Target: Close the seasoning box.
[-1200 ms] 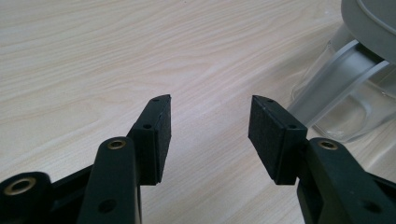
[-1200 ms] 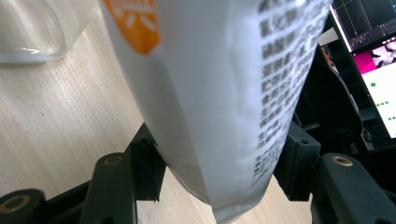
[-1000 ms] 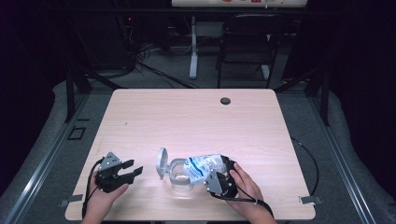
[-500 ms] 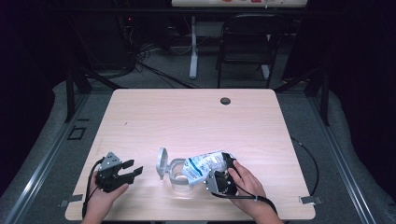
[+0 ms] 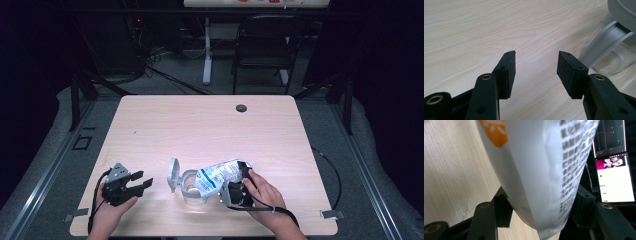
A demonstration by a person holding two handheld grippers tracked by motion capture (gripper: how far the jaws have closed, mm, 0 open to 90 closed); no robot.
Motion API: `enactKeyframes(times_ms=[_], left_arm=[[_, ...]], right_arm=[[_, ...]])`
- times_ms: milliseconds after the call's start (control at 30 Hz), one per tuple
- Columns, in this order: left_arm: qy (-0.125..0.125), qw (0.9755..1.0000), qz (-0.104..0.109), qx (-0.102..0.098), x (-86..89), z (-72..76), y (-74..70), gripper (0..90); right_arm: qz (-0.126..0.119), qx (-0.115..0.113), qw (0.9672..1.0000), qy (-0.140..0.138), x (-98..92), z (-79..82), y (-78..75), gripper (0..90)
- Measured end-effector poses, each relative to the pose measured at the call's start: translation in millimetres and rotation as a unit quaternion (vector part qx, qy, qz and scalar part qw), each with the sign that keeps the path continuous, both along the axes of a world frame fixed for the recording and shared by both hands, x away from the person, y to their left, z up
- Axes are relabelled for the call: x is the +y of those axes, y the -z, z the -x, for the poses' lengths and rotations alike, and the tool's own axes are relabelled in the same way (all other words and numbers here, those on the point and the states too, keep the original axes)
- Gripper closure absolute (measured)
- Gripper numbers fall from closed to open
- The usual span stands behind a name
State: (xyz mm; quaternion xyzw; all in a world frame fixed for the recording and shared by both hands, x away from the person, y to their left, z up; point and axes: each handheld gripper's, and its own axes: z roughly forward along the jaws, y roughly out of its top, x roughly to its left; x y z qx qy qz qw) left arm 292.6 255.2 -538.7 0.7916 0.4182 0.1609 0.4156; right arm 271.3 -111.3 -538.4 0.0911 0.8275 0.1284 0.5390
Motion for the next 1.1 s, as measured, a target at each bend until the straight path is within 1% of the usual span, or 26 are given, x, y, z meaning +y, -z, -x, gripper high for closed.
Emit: enactKeyframes(times_ms=[167, 200, 267, 300, 367, 467, 500, 533, 567, 600, 633, 800, 833, 900, 933, 967, 1000, 1033, 1067, 1100], left_arm=[[0.000, 1.0000, 0.000, 0.001, -0.1, -0.1, 0.1, 49.7], [0.000, 1.0000, 0.000, 0.001, -0.1, 0.0, 0.1, 49.7], [0.000, 1.0000, 0.000, 0.001, 0.0, 0.0, 0.0, 49.7], [0.000, 1.0000, 0.000, 0.001, 0.1, 0.0, 0.0, 49.7], [0.000, 1.0000, -0.001, 0.000, 0.2, -0.1, -0.1, 49.7], [0.000, 1.0000, 0.000, 0.000, 0.2, -0.1, -0.1, 49.7], [0.000, 1.0000, -0.001, 0.000, 0.3, -0.1, -0.1, 49.7], [0.000, 1.0000, -0.001, 0.000, 0.3, -0.1, -0.1, 49.7], [0.000, 1.0000, -0.001, 0.000, 0.3, -0.1, -0.1, 49.7], [0.000, 1.0000, -0.001, 0.000, 0.3, -0.1, -0.2, 49.7], [0.000, 1.0000, 0.000, 0.000, 0.5, -0.1, -0.3, 49.7], [0.000, 1.0000, -0.001, 0.000, 0.6, -0.1, -0.4, 49.7], [0.000, 1.0000, 0.000, 0.000, 0.6, -0.1, -0.3, 49.7], [0.000, 1.0000, 0.000, 0.000, 0.6, -0.1, -0.4, 49.7], [0.000, 1.0000, 0.000, 0.000, 0.6, 0.0, -0.4, 49.7], [0.000, 1.0000, -0.001, -0.001, 0.6, -0.1, -0.4, 49.7], [0.000, 1.0000, 0.000, 0.000, 0.6, 0.0, -0.4, 49.7], [0.000, 1.0000, 0.000, 0.000, 0.7, 0.0, -0.5, 49.7], [0.000, 1.0000, 0.000, 0.000, 0.8, -0.1, -0.5, 49.7], [0.000, 1.0000, 0.000, 0.000, 0.7, -0.1, -0.5, 49.7]], right_arm=[[0.007, -0.002, 1.0000, -0.002, 0.4, -0.4, -0.8, 44.4], [0.016, -0.002, 0.9999, 0.003, 0.7, 0.1, -2.3, 44.4], [0.016, -0.003, 0.9999, 0.002, 0.9, -0.1, -2.1, 44.5], [0.011, -0.005, 0.9999, 0.000, 0.9, -0.7, -1.5, 44.5], [0.018, -0.008, 0.9998, 0.002, 1.0, -1.0, -2.9, 44.5], [0.021, -0.011, 0.9997, 0.000, 1.1, -1.3, -3.6, 44.5], [0.035, -0.012, 0.9993, 0.005, 1.5, -0.5, -5.8, 44.5], [0.027, -0.015, 0.9995, -0.002, 1.4, -1.5, -4.4, 44.5], [0.033, -0.018, 0.9993, -0.004, 2.0, -1.3, -5.1, 44.5], [0.033, -0.018, 0.9993, -0.004, 2.0, -1.3, -5.1, 44.6], [0.040, -0.018, 0.9990, -0.004, 2.6, -1.0, -6.4, 44.7], [0.044, -0.020, 0.9988, -0.009, 3.4, -1.4, -7.2, 44.7], [0.054, -0.020, 0.9983, -0.008, 4.0, -1.1, -8.9, 44.8], [0.049, -0.022, 0.9985, -0.012, 4.1, -1.4, -8.2, 44.7], [0.055, -0.021, 0.9982, -0.010, 4.4, -1.0, -9.2, 44.8], [0.052, -0.022, 0.9983, -0.014, 4.5, -1.2, -8.8, 44.8], [0.056, -0.023, 0.9981, -0.012, 4.9, -0.7, -9.4, 44.7], [0.052, -0.025, 0.9982, -0.017, 5.2, -1.0, -8.6, 44.8], [0.052, -0.026, 0.9981, -0.018, 5.3, -1.1, -8.7, 44.8], [0.062, -0.025, 0.9977, -0.014, 5.7, -0.5, -10.3, 44.8]])
